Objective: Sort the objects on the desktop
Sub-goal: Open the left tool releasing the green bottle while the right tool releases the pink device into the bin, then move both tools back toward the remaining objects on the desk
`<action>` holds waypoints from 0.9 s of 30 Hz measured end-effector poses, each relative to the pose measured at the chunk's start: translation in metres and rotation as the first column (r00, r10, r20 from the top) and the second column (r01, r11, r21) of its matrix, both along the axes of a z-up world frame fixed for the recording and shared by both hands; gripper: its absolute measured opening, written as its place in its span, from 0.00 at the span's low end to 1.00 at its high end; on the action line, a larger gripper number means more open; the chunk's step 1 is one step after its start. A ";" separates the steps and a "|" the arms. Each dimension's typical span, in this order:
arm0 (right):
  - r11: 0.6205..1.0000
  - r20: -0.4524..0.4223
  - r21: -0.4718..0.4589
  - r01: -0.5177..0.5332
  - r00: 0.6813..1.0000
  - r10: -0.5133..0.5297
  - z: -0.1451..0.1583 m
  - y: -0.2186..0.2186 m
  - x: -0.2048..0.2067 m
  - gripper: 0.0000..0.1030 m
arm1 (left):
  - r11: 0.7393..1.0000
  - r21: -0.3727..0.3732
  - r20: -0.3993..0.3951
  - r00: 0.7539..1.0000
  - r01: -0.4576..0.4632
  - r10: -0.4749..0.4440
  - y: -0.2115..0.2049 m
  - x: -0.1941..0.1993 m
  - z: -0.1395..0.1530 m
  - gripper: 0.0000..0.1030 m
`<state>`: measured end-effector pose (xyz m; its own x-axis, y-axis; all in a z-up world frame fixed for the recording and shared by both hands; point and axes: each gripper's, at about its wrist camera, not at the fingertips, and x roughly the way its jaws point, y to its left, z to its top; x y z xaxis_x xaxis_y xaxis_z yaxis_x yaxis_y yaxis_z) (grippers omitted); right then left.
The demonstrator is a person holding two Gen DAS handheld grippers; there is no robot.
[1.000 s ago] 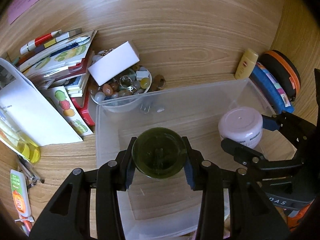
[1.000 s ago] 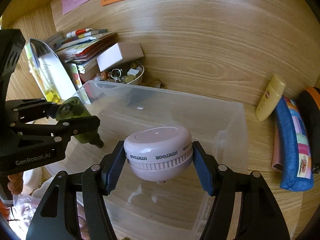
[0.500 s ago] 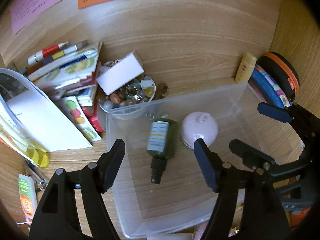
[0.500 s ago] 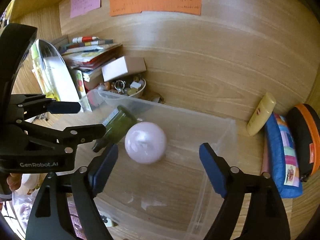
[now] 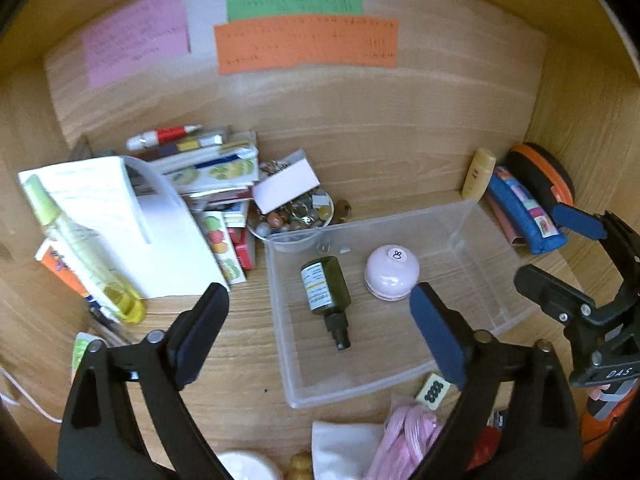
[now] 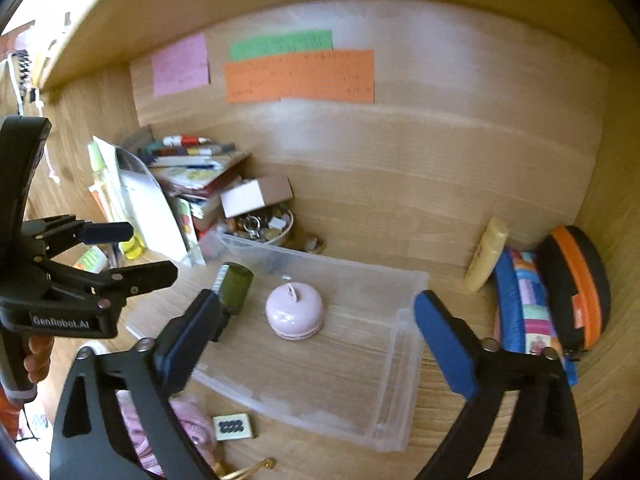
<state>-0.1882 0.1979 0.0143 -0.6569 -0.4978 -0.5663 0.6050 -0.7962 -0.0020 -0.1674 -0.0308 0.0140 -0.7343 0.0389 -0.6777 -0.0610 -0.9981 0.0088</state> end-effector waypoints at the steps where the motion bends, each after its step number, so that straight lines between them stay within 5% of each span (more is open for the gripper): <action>1: 1.000 -0.012 0.006 -0.003 1.000 0.003 0.002 0.001 0.007 0.98 | 1.000 -0.002 -0.009 1.000 -0.003 0.003 -0.001 0.006 0.002 0.91; 9: 1.000 -0.054 0.027 0.013 0.998 -0.012 0.002 0.021 0.049 1.00 | 0.999 0.027 -0.043 0.999 -0.022 0.023 -0.019 0.056 0.006 0.93; 27: 1.000 0.105 -0.025 0.014 0.994 -0.012 -0.052 0.062 0.109 1.00 | 0.991 0.047 0.049 0.992 -0.121 0.119 -0.069 0.134 -0.053 0.94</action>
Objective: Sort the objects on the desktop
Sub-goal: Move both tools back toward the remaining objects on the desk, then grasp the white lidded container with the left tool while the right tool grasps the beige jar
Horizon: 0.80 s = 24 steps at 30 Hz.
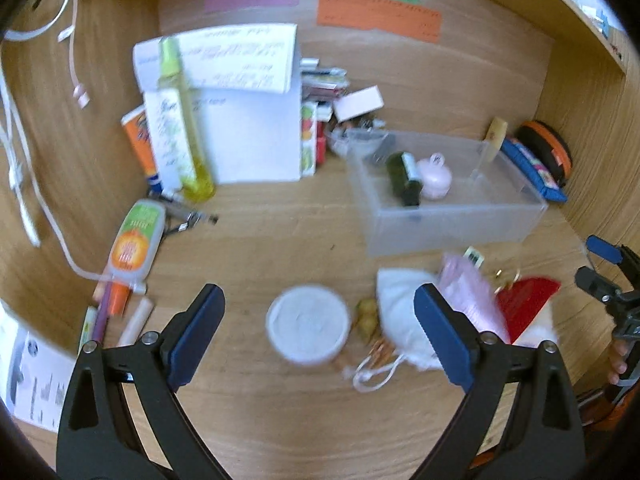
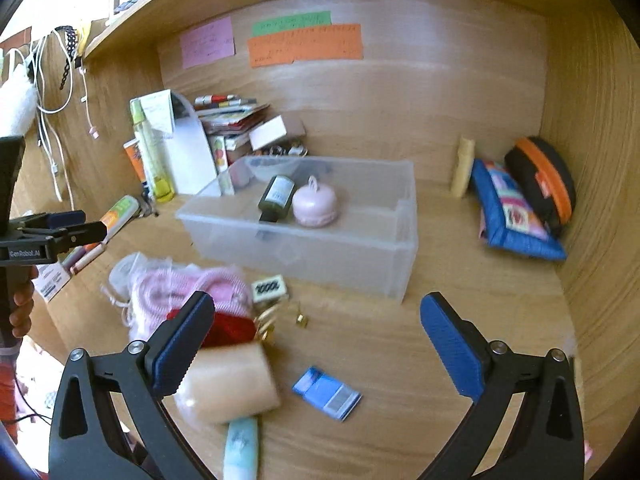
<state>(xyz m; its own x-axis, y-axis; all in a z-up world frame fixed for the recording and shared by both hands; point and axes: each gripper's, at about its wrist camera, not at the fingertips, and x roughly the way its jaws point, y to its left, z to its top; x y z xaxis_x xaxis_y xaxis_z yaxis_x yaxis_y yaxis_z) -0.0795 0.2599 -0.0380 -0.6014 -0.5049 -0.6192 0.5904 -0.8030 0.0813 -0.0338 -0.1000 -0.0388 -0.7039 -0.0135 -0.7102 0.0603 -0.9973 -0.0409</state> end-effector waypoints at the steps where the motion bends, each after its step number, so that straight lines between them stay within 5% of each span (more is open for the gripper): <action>1: 1.000 0.010 -0.003 -0.005 1.000 0.005 -0.002 0.000 0.003 1.00 | 1.000 0.000 0.009 1.000 -0.005 0.005 -0.002 0.003 -0.005 0.94; 16: 0.996 0.146 -0.022 -0.092 0.985 0.094 -0.039 -0.013 0.025 1.00 | 0.995 0.100 0.112 0.994 -0.003 -0.008 -0.004 0.001 -0.055 0.94; 24: 0.987 0.158 0.000 -0.163 0.974 0.161 -0.052 -0.032 0.028 0.98 | 0.998 0.061 0.133 0.991 -0.032 0.023 -0.003 -0.022 -0.067 0.94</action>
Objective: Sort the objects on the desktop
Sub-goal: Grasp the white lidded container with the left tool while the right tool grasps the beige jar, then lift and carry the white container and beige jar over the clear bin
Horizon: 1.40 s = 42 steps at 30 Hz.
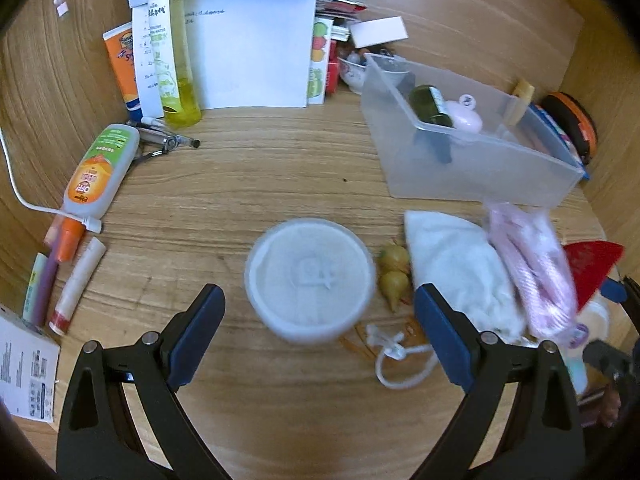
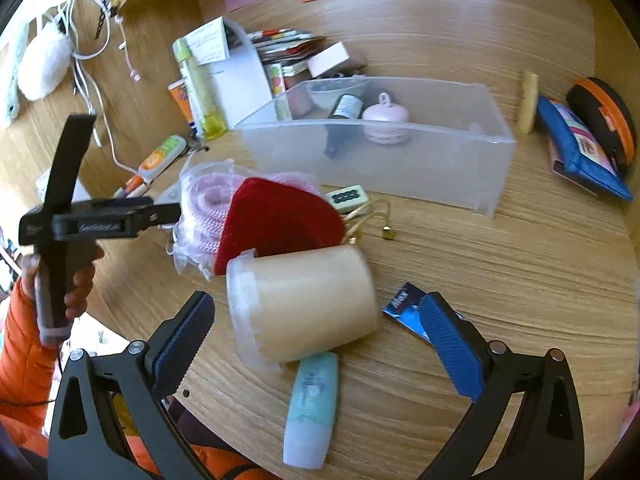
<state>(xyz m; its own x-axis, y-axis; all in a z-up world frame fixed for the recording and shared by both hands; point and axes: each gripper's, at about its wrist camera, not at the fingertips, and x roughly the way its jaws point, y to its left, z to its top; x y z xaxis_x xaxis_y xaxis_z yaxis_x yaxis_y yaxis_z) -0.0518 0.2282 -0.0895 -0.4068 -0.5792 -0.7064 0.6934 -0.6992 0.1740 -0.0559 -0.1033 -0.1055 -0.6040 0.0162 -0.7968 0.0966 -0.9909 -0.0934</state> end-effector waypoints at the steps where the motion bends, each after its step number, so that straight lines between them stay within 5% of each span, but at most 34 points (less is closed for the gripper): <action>1: 1.000 0.003 0.000 -0.010 1.000 0.010 -0.002 -0.003 -0.001 0.97 | 1.000 0.001 0.003 1.000 -0.005 0.005 -0.001 -0.002 -0.001 0.94; 5: 1.000 0.025 0.007 -0.027 0.999 0.027 -0.009 -0.010 -0.006 0.86 | 1.000 0.018 0.007 1.000 -0.024 0.024 -0.009 -0.005 -0.005 0.94; 10: 1.000 0.058 0.008 -0.026 0.998 0.026 -0.018 -0.010 -0.012 0.65 | 0.999 0.004 0.021 0.999 -0.040 0.040 -0.014 -0.009 -0.010 0.81; 14: 0.999 0.075 -0.018 -0.036 0.996 0.037 -0.019 -0.007 -0.014 0.64 | 0.999 -0.010 0.009 0.999 -0.048 0.048 -0.011 -0.011 -0.011 0.77; 16: 0.999 0.074 -0.016 -0.036 0.997 0.038 -0.018 -0.008 -0.013 0.63 | 0.998 -0.034 -0.003 0.999 -0.043 0.043 -0.007 -0.011 -0.011 0.63; 27: 0.999 0.041 -0.053 -0.008 0.999 0.010 0.001 0.008 -0.015 0.62 | 0.997 -0.028 -0.035 0.997 -0.071 0.070 -0.011 -0.011 -0.003 0.63; 42: 0.992 -0.079 -0.027 0.122 0.989 -0.123 0.041 0.047 -0.039 0.62 | 1.000 -0.016 -0.172 0.985 0.011 -0.013 0.016 -0.012 0.057 0.63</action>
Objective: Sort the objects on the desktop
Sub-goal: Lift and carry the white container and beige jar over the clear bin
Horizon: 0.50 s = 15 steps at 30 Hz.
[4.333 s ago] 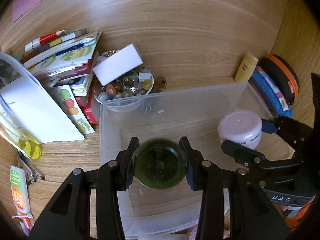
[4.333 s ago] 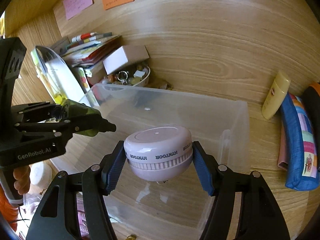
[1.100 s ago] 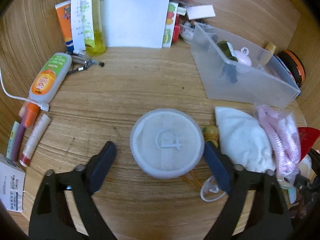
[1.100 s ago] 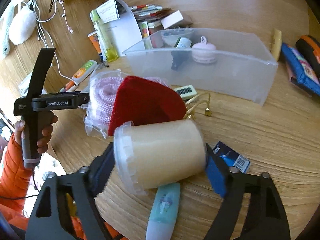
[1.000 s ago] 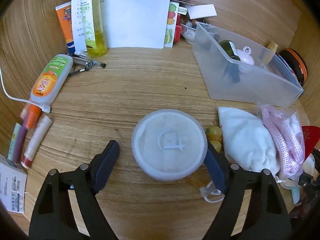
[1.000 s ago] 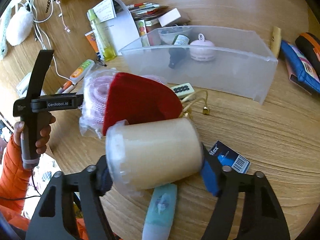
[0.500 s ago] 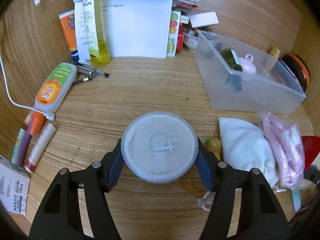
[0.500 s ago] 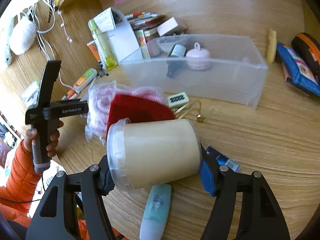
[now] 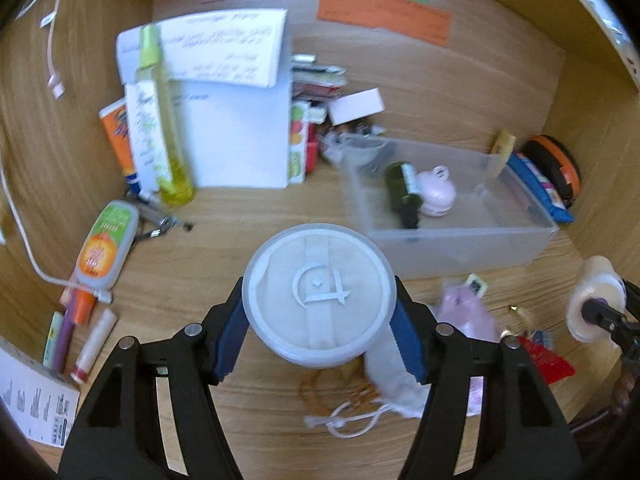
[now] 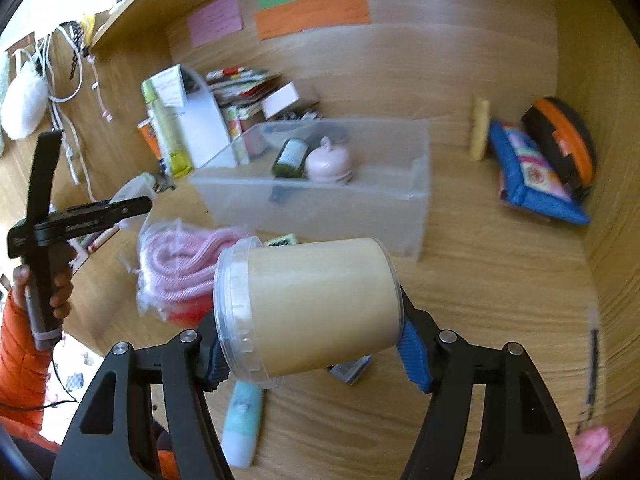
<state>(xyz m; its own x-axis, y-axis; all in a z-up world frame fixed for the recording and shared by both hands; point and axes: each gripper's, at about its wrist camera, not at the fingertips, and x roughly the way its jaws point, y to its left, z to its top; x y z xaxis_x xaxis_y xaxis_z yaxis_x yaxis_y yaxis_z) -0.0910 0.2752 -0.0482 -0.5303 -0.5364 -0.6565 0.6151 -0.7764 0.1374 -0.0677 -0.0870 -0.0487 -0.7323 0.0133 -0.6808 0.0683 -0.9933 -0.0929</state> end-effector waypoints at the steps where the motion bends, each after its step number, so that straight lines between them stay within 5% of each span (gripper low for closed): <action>1: 1.000 -0.006 -0.002 0.005 1.000 -0.005 0.002 0.001 -0.002 0.62 | 1.000 -0.003 -0.008 1.000 0.005 -0.005 0.003 -0.001 0.003 0.63; 15: 0.999 -0.079 -0.046 0.001 0.997 -0.004 0.033 0.003 -0.044 0.62 | 0.999 -0.044 -0.091 0.996 0.016 -0.020 0.028 -0.021 0.042 0.63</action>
<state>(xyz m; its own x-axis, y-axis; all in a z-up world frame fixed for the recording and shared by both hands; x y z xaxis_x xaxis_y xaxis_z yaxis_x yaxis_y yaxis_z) -0.1350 0.2787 -0.0153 -0.5807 -0.5639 -0.5872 0.6237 -0.7718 0.1243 -0.0886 -0.0593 -0.0071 -0.7917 -0.0011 -0.6109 0.0436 -0.9975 -0.0548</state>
